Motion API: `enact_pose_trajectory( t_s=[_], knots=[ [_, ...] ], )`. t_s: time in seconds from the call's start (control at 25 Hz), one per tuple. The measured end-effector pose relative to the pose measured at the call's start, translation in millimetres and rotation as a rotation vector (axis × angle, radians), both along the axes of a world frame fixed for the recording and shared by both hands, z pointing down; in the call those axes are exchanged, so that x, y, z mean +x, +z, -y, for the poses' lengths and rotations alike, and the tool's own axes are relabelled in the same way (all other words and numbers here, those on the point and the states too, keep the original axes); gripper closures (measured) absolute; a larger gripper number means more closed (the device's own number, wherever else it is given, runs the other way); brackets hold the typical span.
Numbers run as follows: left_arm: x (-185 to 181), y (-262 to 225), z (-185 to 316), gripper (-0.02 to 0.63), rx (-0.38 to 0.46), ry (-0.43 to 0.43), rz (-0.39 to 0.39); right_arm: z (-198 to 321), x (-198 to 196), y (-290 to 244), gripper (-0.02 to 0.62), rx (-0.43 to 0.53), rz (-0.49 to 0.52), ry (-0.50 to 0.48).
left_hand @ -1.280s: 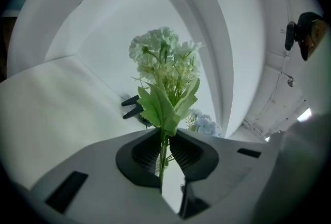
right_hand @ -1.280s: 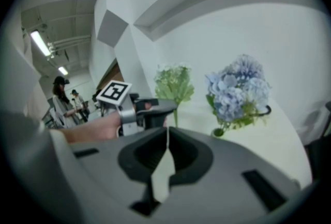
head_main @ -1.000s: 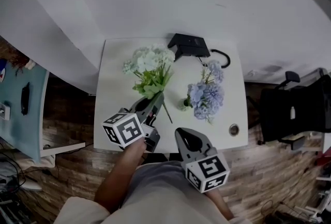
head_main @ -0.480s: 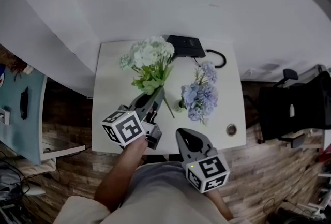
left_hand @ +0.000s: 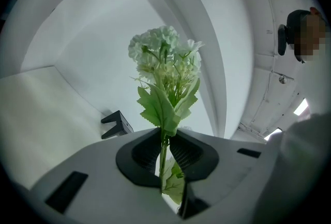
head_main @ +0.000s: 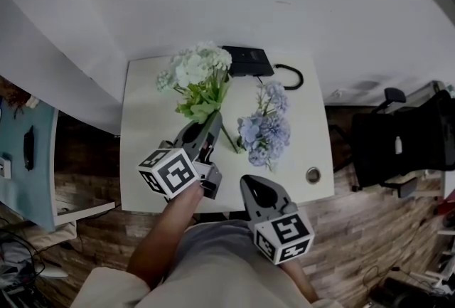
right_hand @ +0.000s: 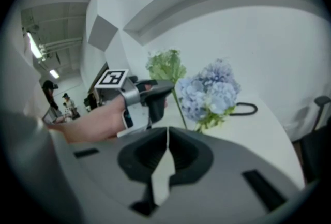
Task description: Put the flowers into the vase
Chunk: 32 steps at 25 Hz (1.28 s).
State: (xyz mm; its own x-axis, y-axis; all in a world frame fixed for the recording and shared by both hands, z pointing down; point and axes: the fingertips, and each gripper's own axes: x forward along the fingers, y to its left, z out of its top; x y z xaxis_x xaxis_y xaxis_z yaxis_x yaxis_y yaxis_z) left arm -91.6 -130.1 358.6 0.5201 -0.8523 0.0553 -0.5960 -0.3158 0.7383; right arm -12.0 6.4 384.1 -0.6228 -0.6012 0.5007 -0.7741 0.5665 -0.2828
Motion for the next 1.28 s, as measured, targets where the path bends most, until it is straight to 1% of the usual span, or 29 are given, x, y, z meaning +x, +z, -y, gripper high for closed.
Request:
enact_pose_trajectory(
  t_s=[0.08,0.36,0.52,0.68,0.8,0.92,1.28],
  knots=[
    [2,2,2,0.535,0.005,-0.006,0.014,0,1,1,0.572,-0.003,-0.002,0.002],
    [8,16,8,0.535,0.0,-0.02,0.023,3,10,4,0.572,-0.016,-0.021,0.014],
    [9,20,11,0.535,0.006,-0.043,0.019,4,15,5,0.572,-0.018,-0.03,0.018],
    [12,24,14,0.535,0.026,-0.055,0.055,5,20,5,0.572,-0.023,-0.046,0.02],
    [15,29,15,0.535,0.041,-0.057,0.08,5,23,7,0.572,-0.022,-0.049,0.026],
    [16,33,15,0.535,0.041,-0.058,0.084,5,24,6,0.572,-0.024,-0.055,0.027],
    [25,38,12,0.535,0.083,-0.029,0.121,5,25,6,0.572,-0.029,-0.07,0.036]
  ],
)
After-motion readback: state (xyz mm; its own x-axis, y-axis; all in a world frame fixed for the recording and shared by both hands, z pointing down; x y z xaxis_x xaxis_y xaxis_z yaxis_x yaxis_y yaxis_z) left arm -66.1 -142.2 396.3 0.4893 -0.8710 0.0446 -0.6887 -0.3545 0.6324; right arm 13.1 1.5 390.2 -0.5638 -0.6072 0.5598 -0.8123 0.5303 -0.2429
